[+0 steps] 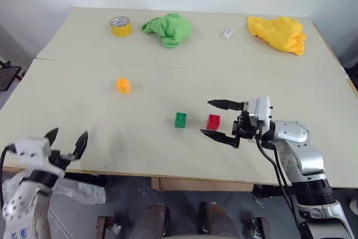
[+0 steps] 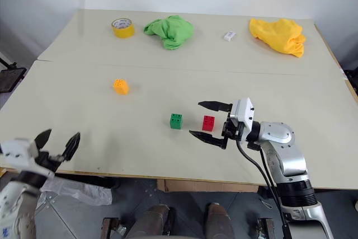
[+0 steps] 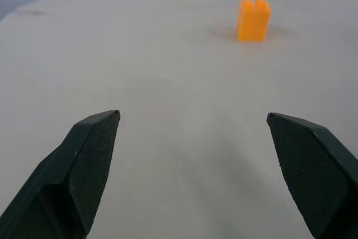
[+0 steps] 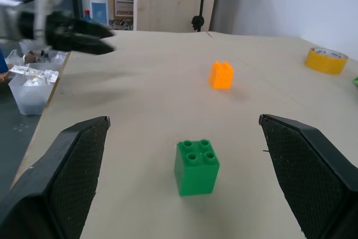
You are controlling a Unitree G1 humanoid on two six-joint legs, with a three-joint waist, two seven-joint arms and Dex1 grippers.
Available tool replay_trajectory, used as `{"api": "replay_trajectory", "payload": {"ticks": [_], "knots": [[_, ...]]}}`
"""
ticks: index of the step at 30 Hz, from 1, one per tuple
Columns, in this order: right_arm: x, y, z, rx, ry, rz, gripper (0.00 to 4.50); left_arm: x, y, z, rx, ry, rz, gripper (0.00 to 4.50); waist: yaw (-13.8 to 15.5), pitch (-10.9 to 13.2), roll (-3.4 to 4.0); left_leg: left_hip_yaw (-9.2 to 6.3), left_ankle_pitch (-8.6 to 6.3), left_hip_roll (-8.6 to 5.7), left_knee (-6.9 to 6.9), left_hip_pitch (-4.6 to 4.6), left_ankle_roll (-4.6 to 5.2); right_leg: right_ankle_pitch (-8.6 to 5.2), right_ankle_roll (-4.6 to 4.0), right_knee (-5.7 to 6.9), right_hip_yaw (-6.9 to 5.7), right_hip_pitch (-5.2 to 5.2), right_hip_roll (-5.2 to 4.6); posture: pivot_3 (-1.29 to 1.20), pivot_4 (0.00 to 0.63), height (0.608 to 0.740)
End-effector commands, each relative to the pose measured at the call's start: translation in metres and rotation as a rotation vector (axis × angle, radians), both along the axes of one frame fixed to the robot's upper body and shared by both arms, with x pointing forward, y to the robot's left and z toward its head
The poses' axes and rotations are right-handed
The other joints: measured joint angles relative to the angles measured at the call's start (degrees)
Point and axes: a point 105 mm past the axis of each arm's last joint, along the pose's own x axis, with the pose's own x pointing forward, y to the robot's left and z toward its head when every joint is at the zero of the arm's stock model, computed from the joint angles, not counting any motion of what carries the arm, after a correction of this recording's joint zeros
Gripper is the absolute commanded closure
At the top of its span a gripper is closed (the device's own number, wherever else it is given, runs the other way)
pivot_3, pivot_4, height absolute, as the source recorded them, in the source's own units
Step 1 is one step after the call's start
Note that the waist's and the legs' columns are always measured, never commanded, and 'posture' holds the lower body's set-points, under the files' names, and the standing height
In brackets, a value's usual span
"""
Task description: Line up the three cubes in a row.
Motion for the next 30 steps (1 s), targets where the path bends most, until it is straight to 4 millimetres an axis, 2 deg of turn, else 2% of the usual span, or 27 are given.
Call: {"api": "replay_trajectory", "payload": {"ticks": [1, 3, 5, 7, 10, 13, 16, 22, 25, 30], "knots": [[-0.004, 0.001, 0.007, -0.004, -0.037, 0.014, 0.0, 0.034, -0.018, 0.014, 0.007, 0.008, -0.027, 0.03, 0.0, 0.0, 0.0, 0.0, 0.02, 0.01, 0.0, 0.0, -0.03, 0.0, 0.0, 0.0, -0.02, 0.0, 0.02, 0.0, 0.15, 0.74], [-0.004, 0.002, 0.007, -0.007, -0.037, 0.008, 0.0, 0.052, -0.021, 0.018, -0.023, 0.007, -0.002, 0.03, -0.1, 0.0, -0.01, 0.0, 0.02, -0.02, 0.01, 0.0, -0.03, 0.0, 0.0, 0.08, -0.06, -0.01, 0.04, 0.0, 0.15, 0.74], [-0.004, 0.003, 0.006, -0.011, -0.038, 0.007, 0.0, 0.081, -0.031, 0.017, -0.004, 0.027, 0.008, 0.03, -0.1, 0.0, 0.0, 0.04, 0.02, -0.01, 0.01, 0.0, -0.03, 0.01, 0.01, 0.23, -0.16, -0.02, 0.06, 0.0, 0.15, 0.74], [-0.006, 0.004, 0.005, -0.017, -0.039, 0.01, 0.0, 0.101, -0.038, 0.02, 0.017, 0.025, 0.019, 0.03, -0.2, 0.0, -0.01, 0.05, 0.04, -0.02, 0.03, -0.01, -0.05, 0.01, 0.01, 0.27, -0.37, -0.07, 0.12, 0.0, 0.15, 0.74], [-0.008, 0.005, 0.005, -0.021, -0.038, 0.012, 0.0, 0.124, -0.043, 0.028, 0.026, 0.012, 0.027, 0.03, -0.1, 0.0, -0.03, 0.07, 0.04, -0.01, 0.04, -0.03, -0.06, 0.01, 0.02, 0.28, -0.42, -0.1, 0.14, 0.0, 0.15, 0.74], [-0.01, 0.004, 0.004, -0.024, -0.034, 0.004, 0.0, 0.145, -0.062, 0.025, 0.006, 0.05, -0.058, 0.03, 0.0, 0.0, -0.03, 0.07, 0.05, -0.03, 0.05, -0.03, -0.06, 0.01, 0.02, 0.29, -0.48, -0.1, 0.12, 0.0, 0.15, 0.74], [-0.011, 0.004, 0.004, -0.017, -0.032, -0.005, 0.0, 0.156, -0.071, 0.021, 0.015, 0.065, -0.066, 0.03, 0.0, 0.0, -0.03, 0.07, 0.06, -0.07, 0.06, -0.05, -0.04, 0.01, 0.03, 0.29, -0.5, -0.1, 0.12, 0.0, 0.15, 0.74], [-0.015, 0.005, 0.002, -0.017, -0.025, -0.011, 0.0, 0.16, -0.081, 0.013, 0.01, 0.087, -0.1, 0.03, -0.2, 0.0, -0.06, 0.08, 0.07, -0.03, 0.06, -0.11, -0.05, 0.02, 0.05, 0.29, -0.5, -0.17, 0.11, 0.0, 0.15, 0.74], [-0.015, 0.004, 0.002, -0.02, -0.027, -0.021, 0.0, 0.161, -0.083, 0.012, 0.006, 0.088, -0.101, 0.64, -0.1, 0.0, -0.06, 0.08, 0.08, -0.04, 0.09, -0.12, -0.07, 0.02, 0.05, 0.29, -0.5, -0.17, 0.1, 0.0, 0.15, 0.74], [-0.015, 0.002, 0.001, -0.025, -0.028, -0.032, 0.0, 0.158, -0.083, 0.014, 0.015, 0.067, -0.131, 1.99, 0.0, 0.0, -0.06, 0.08, 0.08, -0.05, 0.1, -0.12, -0.07, 0.02, 0.05, 0.3, -0.5, -0.16, 0.1, 0.0, 0.15, 0.74]]}}
